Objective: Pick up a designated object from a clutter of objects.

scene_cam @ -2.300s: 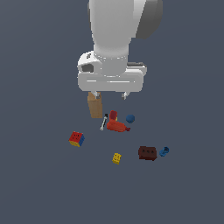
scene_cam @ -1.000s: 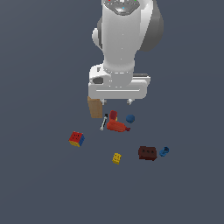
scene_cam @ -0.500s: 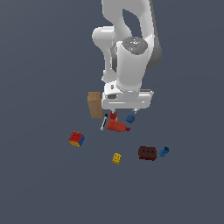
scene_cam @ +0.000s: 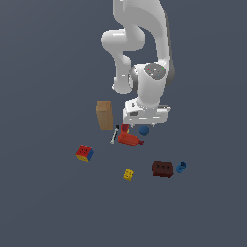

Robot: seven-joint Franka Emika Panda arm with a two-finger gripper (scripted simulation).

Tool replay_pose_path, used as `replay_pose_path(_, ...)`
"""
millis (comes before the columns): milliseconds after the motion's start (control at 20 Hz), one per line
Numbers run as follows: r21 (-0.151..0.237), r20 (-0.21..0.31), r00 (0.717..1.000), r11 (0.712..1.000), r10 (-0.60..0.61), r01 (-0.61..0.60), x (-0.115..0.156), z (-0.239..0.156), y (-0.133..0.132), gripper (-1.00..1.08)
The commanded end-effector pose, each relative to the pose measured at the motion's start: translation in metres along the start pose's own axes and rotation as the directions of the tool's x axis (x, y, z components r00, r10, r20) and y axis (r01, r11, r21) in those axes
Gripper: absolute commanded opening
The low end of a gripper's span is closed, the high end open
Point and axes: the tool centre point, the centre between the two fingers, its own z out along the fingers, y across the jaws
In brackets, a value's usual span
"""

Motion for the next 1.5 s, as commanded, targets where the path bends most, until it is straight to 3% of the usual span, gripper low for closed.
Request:
replay_pose_path(0,0.003,-0.002,1.000,1.000,-0.010,0.010,-0.010,0.013,-0.008,1.00)
replay_pose_path(500,0.011,-0.003,1.000,0.999,-0.031,0.031,-0.032,0.038,-0.023,1.00)
replay_pose_path(900,0.011,-0.002,1.000,0.999,-0.031,0.031,-0.032,0.044,-0.023,1.00)
replay_pose_path(1450,0.011,-0.003,0.999,0.999,-0.032,0.032,-0.033,0.082,-0.024,1.00)
